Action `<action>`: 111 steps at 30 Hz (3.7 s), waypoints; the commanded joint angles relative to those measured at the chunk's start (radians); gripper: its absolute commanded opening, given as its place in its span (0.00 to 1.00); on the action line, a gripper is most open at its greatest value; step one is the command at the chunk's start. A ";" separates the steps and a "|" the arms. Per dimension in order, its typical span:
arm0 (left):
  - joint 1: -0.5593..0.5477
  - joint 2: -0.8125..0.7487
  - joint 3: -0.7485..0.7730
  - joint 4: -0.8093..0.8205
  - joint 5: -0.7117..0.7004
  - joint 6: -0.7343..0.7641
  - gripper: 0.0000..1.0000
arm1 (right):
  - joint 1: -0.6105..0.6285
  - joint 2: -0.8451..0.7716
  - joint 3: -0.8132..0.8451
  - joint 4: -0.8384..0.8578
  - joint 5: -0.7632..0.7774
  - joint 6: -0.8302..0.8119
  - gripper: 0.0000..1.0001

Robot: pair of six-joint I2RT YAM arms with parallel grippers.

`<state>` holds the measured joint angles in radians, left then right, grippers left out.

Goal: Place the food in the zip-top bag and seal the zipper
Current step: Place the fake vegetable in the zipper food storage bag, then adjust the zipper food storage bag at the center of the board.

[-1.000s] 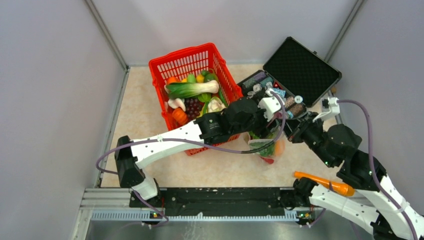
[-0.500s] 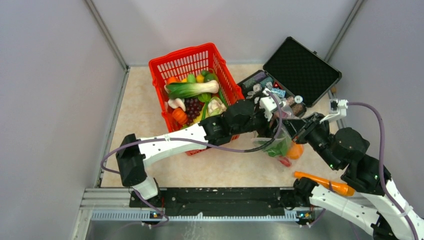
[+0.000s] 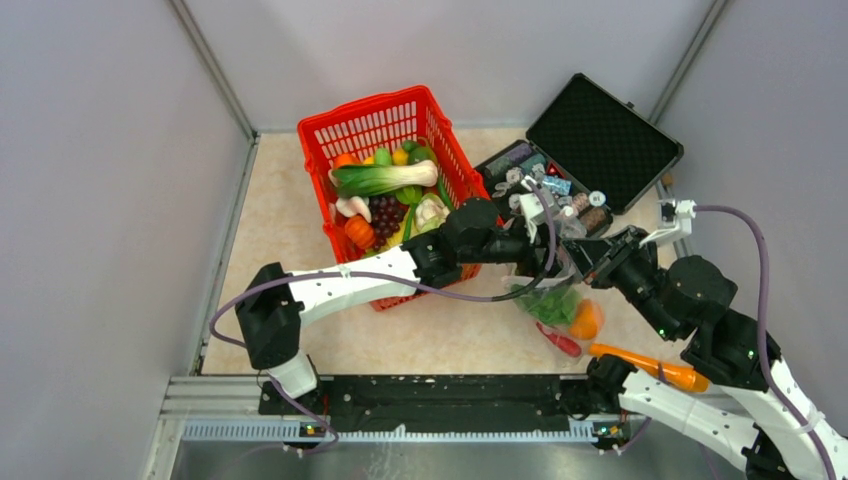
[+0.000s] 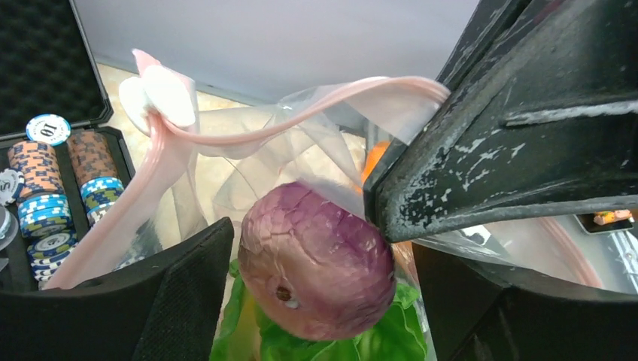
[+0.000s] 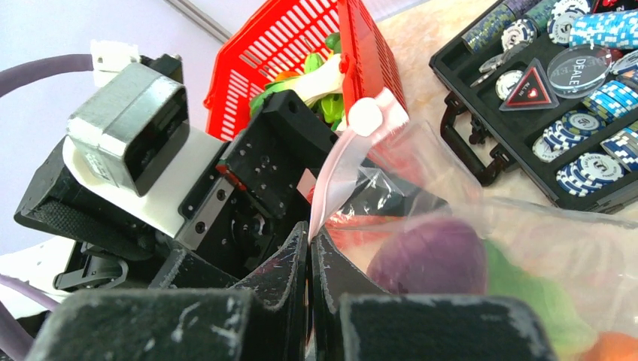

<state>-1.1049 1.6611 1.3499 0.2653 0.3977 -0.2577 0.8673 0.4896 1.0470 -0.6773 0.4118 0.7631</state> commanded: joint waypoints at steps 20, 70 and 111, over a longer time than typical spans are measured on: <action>-0.004 -0.094 -0.009 -0.215 -0.021 0.083 0.85 | -0.003 -0.037 0.003 -0.065 0.192 0.036 0.00; -0.015 -0.182 -0.061 -0.153 -0.364 0.099 0.64 | -0.004 -0.007 0.043 -0.081 0.210 0.013 0.00; -0.006 -0.259 0.087 -0.487 -0.221 0.184 0.99 | -0.003 0.130 -0.024 -0.184 0.236 -0.048 0.00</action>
<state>-1.1099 1.4643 1.4647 -0.2955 0.2031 -0.1013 0.8738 0.5549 0.9550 -0.7013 0.4671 0.6903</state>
